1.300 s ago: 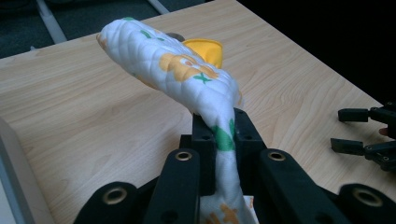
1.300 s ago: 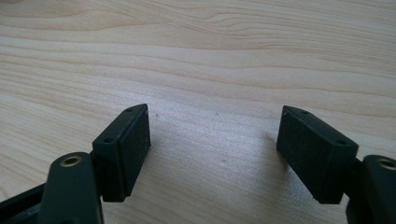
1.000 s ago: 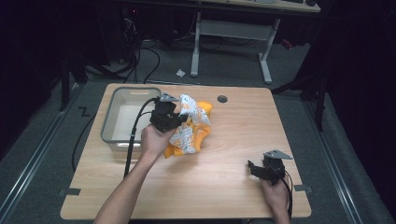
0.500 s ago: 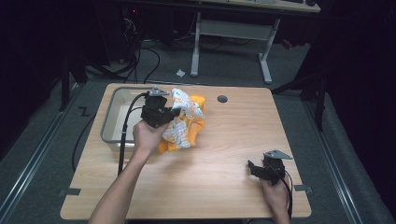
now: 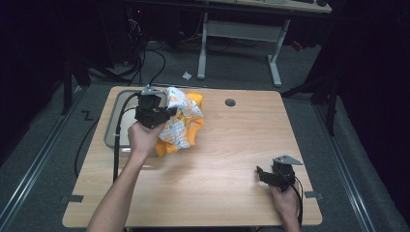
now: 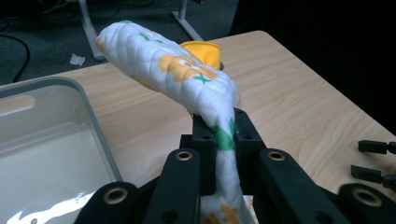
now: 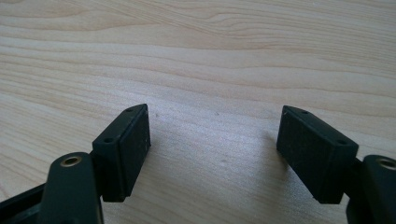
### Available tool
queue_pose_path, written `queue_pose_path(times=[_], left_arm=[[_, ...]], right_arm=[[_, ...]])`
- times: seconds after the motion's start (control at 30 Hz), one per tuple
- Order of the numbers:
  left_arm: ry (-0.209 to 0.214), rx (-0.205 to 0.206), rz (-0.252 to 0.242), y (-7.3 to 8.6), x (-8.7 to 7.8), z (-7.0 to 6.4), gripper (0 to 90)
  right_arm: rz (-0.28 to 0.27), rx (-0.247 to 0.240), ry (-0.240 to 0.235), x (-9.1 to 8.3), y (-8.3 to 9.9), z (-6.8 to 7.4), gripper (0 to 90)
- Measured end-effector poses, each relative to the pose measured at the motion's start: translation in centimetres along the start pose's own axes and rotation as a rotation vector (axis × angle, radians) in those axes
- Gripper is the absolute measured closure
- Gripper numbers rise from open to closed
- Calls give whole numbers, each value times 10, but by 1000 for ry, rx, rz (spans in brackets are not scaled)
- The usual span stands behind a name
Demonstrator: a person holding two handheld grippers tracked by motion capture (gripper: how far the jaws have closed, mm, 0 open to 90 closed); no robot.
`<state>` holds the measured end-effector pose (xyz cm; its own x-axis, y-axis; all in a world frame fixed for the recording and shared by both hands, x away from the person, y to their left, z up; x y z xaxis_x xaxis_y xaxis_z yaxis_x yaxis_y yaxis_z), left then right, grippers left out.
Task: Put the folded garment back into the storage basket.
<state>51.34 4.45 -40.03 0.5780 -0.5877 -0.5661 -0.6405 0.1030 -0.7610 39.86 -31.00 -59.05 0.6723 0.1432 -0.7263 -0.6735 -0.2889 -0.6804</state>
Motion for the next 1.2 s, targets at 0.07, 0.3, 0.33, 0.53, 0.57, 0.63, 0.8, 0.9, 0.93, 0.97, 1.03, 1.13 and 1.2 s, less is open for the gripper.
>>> queue_pose_path(times=[0.07, 0.3, 0.33, 0.53, 0.57, 0.63, 0.8, 0.9, 0.93, 0.97, 1.03, 1.13, 1.2], left_arm=[[-4, -10, -6, -2, -2, 4, 830], [-28, -42, -27, -7, -8, 18, 831], [-30, -48, -31, -8, -9, 19, 830], [-49, -65, -45, -12, -12, 29, 831], [-59, -72, -51, -13, -12, 34, 831], [-75, -72, -51, -13, -12, 39, 831], [-100, -89, -58, -14, -14, 51, 831], [-110, -95, -62, -14, -16, 56, 832], [-114, -98, -65, -14, -17, 58, 832], [-120, -98, -66, -14, -18, 61, 832], [-129, -100, -68, -14, -19, 65, 832], [-138, -111, -76, -14, -20, 70, 832], [-142, -116, -80, -14, -21, 74, 833]], right_arm=[[0, 0, -1, 0, 0, 0, 262], [-1, -3, 0, 0, 0, 0, 262], [0, 0, -1, 0, 0, 0, 262], [-1, -3, 0, 0, 0, 0, 262], [0, 0, -1, 0, 0, 0, 262], [0, 0, 0, 0, 0, 0, 262], [0, 0, 0, 0, 0, 0, 262], [0, 0, 0, 0, 0, 0, 262], [0, 0, 0, 0, 0, 0, 262], [0, -1, -1, 0, 0, 0, 262], [0, 0, -1, 0, 0, 0, 262], [0, 0, 0, 0, 0, 0, 262], [0, 0, 0, 0, 0, 0, 262]])
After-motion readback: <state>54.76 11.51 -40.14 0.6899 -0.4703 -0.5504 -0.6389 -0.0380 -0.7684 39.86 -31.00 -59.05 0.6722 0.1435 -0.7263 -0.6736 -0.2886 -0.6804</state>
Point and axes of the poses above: each handheld gripper's, and its own axes: x roughly forward along the jaws, y roughly out of its underside, z roughly to its left, the point moved 10 cm from there along x, roughly forward along the jaws, and after that the axes turned 7 degrees about -x, right-handed, at the moved point
